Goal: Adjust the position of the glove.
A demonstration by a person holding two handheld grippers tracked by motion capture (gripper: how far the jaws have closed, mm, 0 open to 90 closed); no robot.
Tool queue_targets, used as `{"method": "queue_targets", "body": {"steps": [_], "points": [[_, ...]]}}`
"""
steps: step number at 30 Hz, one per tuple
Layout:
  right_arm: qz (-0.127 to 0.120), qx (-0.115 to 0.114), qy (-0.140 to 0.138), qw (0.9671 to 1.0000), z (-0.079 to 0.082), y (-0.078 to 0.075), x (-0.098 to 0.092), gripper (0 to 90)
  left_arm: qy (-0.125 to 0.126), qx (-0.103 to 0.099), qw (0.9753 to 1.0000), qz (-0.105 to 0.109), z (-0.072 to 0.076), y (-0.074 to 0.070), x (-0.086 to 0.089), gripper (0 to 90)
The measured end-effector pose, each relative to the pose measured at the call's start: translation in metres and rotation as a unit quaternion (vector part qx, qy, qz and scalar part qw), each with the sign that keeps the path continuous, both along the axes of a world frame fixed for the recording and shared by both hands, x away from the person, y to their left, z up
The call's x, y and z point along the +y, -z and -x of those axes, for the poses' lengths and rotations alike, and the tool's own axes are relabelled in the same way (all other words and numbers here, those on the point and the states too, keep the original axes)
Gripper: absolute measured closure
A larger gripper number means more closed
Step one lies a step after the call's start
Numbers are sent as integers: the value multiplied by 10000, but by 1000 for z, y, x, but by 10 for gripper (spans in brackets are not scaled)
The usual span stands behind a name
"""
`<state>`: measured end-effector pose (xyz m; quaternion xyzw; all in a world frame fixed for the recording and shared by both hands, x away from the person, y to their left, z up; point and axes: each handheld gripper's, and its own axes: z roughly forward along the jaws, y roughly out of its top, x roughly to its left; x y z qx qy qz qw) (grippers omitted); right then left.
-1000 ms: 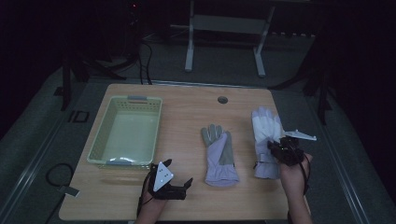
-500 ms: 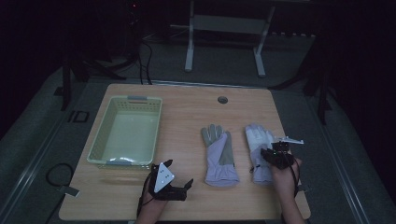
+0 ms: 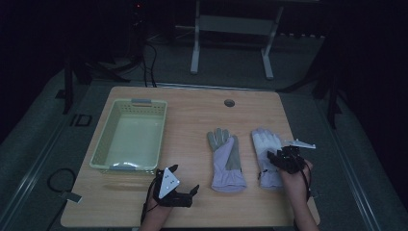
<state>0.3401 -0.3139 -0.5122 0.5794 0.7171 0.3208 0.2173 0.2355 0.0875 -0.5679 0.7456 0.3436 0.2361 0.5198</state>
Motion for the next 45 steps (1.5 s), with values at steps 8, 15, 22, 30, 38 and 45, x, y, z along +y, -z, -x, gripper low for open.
{"method": "queue_targets", "body": {"steps": [8, 15, 22, 30, 38, 45], "points": [[276, -172, -972, 9947, -2, -10, -17, 544, 9, 20, 10000, 23, 0, 0, 0, 0], [223, -231, -1315, 9908, -7, -20, -39, 500, 9, 45, 10000, 55, -1, 0, 0, 0], [576, -260, -2084, 9760, -11, -28, -42, 472, -3, 49, 10000, 63, -1, 0, 0, 0], [802, -95, -2446, 9662, -25, -25, -34, 464, 3, 54, 10000, 59, -1, 0, 1, 0], [709, 296, -2509, 9650, -32, -1, -31, 460, -40, 56, 10000, 49, -1, 0, 0, 0], [552, 580, -2411, 9672, -34, 16, -35, 505, -35, 45, 10000, 62, -1, 0, 1, 0]]}}
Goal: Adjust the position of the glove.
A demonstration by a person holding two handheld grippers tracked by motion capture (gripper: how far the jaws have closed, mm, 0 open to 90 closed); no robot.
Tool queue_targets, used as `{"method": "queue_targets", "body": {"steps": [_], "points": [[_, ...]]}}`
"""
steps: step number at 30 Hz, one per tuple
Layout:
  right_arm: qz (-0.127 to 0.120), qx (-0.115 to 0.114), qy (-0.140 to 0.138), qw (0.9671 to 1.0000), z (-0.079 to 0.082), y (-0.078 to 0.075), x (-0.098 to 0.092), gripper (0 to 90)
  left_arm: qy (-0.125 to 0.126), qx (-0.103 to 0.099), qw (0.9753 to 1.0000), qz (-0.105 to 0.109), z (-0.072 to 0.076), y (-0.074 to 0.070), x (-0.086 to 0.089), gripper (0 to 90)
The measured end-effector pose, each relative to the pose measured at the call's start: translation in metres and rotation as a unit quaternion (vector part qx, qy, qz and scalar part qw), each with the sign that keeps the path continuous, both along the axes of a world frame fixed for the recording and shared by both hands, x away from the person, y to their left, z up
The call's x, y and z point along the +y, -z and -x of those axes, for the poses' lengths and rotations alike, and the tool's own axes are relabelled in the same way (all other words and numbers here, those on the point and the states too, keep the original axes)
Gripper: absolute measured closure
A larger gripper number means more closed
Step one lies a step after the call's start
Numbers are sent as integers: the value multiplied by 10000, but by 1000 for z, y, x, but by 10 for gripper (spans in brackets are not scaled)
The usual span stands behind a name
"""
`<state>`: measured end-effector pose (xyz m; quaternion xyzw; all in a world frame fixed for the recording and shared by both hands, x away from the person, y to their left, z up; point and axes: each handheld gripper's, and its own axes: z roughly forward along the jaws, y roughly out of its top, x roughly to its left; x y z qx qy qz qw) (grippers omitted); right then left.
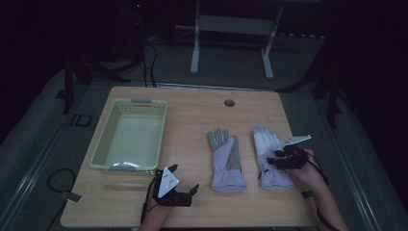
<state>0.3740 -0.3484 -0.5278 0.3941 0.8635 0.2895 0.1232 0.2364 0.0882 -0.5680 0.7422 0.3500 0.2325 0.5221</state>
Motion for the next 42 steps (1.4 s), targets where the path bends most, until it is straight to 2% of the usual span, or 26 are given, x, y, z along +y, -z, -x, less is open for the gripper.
{"method": "queue_targets", "body": {"steps": [4, 8, 14, 17, 20, 22, 23, 24, 25, 26, 27, 28, 32, 35, 36, 38, 39, 42], "points": [[-231, 96, 88, 9996, 2, 3, -1, 617, 1, 7, 10000, 8, 0, 0, 0, 0], [-361, 126, 259, 9989, 5, 4, -1, 657, -3, 9, 10000, 6, 0, 0, 0, 0], [-261, 121, 537, 9981, 11, -1, 5, 774, -20, 8, 10000, 5, 0, 0, 0, 0], [-223, -8, 767, 9968, 14, -8, 6, 793, -20, 15, 10000, 12, 0, 0, 0, 0], [-227, -140, 1020, 9944, 16, -22, 5, 798, -17, 20, 10000, 12, 0, 0, 0, 0], [-316, -186, 1079, 9935, 17, -33, 5, 798, -14, 20, 10000, 13, 0, 0, 0, 0], [-316, -186, 1079, 9935, 17, -33, 5, 798, -14, 20, 10000, 13, 0, 0, 0, 0], [-302, -372, 1178, 9919, 18, -56, 8, 798, -22, 19, 10000, 23, 0, 0, 0, 0], [-302, -372, 1178, 9919, 18, -56, 8, 798, -22, 19, 10000, 23, 0, 0, 0, 0], [-305, -441, 1200, 9913, 19, -69, 11, 799, -21, 18, 10000, 27, 0, 0, 0, 0], [-327, -480, 1206, 9910, 20, -75, 13, 799, -23, 16, 10000, 27, 0, 0, 1, 0], [-327, -480, 1206, 9910, 20, -75, 13, 799, -23, 16, 10000, 27, 0, 0, 1, 0], [-452, -659, 1196, 9896, 25, -103, 25, 798, -20, 19, 10000, 22, 0, 0, 0, 0], [-423, -717, 1233, 9889, 28, -112, 33, 797, -15, 16, 10000, 9, 0, 0, 0, 0], [-449, -731, 1258, 9883, 31, -120, 42, 797, -34, 14, 10000, -8, 0, 0, 0, 0], [-461, -745, 1260, 9881, 31, -122, 46, 797, -29, 7, 10000, -13, 0, 0, -1, 0], [-493, -750, 1220, 9885, 33, -127, 58, 797, -24, -11, 10000, -3, 0, 0, 0, 0], [-483, -769, 1193, 9887, 34, -129, 63, 797, -17, -13, 10000, 2, 0, 0, 0, 0]]}}
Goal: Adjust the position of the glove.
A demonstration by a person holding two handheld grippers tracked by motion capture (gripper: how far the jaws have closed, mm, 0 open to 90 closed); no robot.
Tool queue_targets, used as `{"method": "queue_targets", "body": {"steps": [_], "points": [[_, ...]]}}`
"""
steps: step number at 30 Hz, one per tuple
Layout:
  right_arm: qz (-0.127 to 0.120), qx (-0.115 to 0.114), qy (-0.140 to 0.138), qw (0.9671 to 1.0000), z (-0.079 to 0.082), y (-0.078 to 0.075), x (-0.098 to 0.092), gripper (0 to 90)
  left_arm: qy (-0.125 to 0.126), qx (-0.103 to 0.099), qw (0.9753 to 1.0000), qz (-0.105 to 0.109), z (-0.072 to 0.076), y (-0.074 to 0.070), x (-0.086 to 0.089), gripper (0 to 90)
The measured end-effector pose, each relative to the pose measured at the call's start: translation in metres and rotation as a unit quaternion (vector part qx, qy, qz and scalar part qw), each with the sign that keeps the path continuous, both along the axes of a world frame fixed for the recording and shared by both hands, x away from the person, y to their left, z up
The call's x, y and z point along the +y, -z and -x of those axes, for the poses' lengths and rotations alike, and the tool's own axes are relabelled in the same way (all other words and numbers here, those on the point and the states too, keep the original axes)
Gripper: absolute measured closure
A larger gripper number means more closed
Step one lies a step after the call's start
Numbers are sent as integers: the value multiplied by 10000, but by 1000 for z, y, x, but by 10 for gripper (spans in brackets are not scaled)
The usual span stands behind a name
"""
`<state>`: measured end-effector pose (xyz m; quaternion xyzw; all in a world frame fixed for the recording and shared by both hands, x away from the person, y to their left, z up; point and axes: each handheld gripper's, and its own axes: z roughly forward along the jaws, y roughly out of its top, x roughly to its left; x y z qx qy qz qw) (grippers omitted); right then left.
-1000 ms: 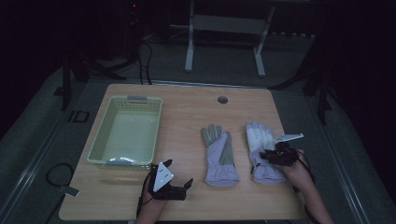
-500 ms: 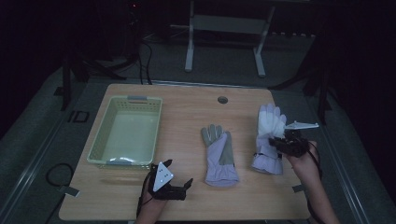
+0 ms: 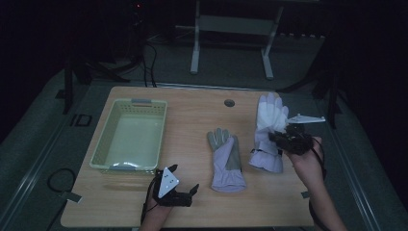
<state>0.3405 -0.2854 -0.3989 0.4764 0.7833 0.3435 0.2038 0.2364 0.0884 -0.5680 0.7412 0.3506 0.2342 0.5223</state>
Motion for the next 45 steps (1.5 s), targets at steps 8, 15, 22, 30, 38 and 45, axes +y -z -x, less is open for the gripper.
{"method": "queue_targets", "body": {"steps": [8, 15, 22, 30, 38, 45], "points": [[-179, 164, -374, 9990, 13, -7, 64, 796, 20, 0, 10000, 31, 0, 0, 0, 0], [-67, 336, -634, 9974, 21, 6, 94, 795, 34, 13, 10000, 45, 0, 0, 1, 0], [174, 676, -676, 9953, 15, 36, 108, 793, 45, 16, 10000, 22, 0, 0, 0, 0], [291, 1036, -597, 9924, -1, 66, 108, 786, 46, 21, 10000, 2, 0, 0, 0, 0], [472, 1194, -711, 9892, -8, 89, 117, 756, 63, 20, 10000, -1, 0, 0, 0, 0], [472, 1265, -881, 9869, -16, 96, 118, 734, 79, 17, 10000, -3, 0, 0, 0, 0]]}}
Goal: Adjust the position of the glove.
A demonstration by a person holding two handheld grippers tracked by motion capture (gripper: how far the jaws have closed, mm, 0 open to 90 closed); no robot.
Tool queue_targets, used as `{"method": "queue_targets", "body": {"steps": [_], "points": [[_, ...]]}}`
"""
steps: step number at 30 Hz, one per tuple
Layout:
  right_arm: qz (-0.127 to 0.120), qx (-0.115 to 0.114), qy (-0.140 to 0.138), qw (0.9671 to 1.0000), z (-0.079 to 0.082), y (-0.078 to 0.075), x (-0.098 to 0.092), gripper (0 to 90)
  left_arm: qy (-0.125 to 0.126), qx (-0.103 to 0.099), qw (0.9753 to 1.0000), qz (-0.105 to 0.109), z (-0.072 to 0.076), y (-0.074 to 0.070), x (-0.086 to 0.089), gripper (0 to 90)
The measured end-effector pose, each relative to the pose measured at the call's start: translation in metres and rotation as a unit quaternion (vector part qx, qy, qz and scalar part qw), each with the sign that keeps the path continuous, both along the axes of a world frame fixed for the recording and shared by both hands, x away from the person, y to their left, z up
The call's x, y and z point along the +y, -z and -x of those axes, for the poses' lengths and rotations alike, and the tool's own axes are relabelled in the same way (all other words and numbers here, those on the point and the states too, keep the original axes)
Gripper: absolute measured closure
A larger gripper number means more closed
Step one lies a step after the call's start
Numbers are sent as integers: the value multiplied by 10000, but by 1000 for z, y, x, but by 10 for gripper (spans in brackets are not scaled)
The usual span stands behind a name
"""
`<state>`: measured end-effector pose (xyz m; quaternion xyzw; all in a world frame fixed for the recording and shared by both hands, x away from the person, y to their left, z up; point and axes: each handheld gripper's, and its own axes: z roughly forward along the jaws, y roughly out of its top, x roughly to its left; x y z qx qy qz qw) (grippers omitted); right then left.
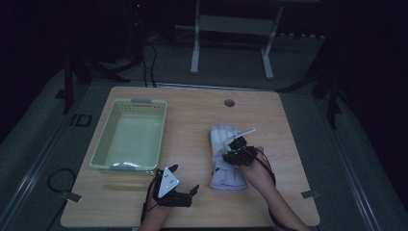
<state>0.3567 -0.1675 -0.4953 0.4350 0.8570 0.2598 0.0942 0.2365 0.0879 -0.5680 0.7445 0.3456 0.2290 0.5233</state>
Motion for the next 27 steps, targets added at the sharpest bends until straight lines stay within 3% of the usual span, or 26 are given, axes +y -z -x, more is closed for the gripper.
{"method": "queue_targets", "body": {"steps": [6, 12, 15, 16, 21, 22, 26, 27], "points": [[-201, -5, 17, 9998, -6, 4, -5, 709, -6, 26, 10000, 5, 0, 0, 0, 0], [-124, -111, -40, 9999, -7, 4, -4, 681, -26, 26, 10000, 0, 0, 0, 0, 0], [-208, -128, -94, 9997, -7, 3, -6, 623, -26, 17, 10000, 1, 0, 0, 0, 0], [-302, -409, -273, 9983, -5, 3, -11, 510, -22, 23, 10000, 11, 0, 0, 0, 0], [-319, -529, -399, 9973, 1, -1, -14, 442, -9, 46, 10000, 14, -1, 0, 1, 0], [-373, -720, -449, 9957, 4, -6, -17, 391, -2, 54, 10000, 20, -1, 0, 1, 0], [-556, -716, -527, 9945, 8, -13, -24, 315, 2, 59, 10000, 16, -1, 0, 1, 0], [-599, -675, -593, 9942, 10, -16, -26, 239, 2, 66, 10000, 14, -1, 0, 1, 0]]}}
